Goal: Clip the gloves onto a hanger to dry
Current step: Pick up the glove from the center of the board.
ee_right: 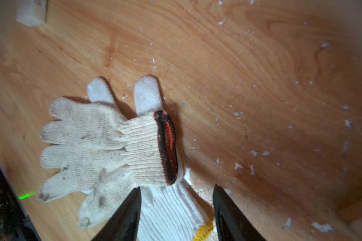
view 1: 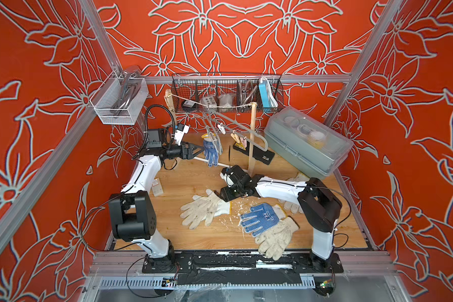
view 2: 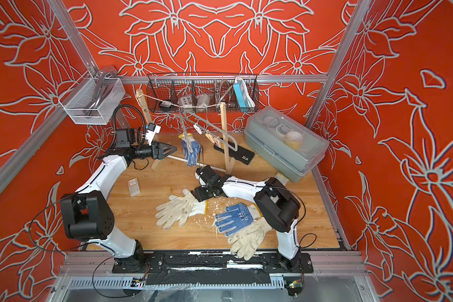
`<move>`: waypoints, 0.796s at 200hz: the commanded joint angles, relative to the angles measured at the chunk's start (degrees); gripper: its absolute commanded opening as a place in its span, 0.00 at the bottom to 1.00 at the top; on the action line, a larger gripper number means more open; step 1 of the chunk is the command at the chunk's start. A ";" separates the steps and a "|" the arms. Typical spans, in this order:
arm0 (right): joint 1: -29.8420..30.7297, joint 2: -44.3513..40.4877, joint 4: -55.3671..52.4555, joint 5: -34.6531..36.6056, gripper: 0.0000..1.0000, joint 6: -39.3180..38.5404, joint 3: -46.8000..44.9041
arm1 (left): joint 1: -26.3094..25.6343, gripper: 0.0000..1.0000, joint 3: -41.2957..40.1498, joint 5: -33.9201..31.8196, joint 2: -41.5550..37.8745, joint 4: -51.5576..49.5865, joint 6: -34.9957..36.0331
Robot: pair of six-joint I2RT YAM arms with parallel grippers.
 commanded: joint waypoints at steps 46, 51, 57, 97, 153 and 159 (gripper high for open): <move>0.94 4.71 3.87 -4.96 0.43 2.69 2.19 | -1.72 0.78 -2.29 0.47 -2.59 0.12 -0.27; 0.97 4.91 3.66 -4.97 0.41 2.65 2.30 | -1.75 0.78 -2.29 0.42 -2.57 0.00 -0.27; 0.96 5.10 3.73 -4.97 0.41 2.51 2.30 | -1.78 0.78 -2.23 0.41 -2.60 -0.15 -0.19; 1.23 5.62 3.73 -4.44 0.26 1.90 3.70 | -2.05 0.78 -2.38 0.60 -2.41 -0.62 -0.01; 1.48 3.78 3.18 -3.41 0.06 -0.21 3.80 | -2.18 0.78 -2.73 0.55 -2.46 -1.85 0.83; 1.50 3.38 2.90 -3.11 0.06 -0.61 3.95 | -2.22 0.78 -2.73 0.50 -2.51 -1.95 0.88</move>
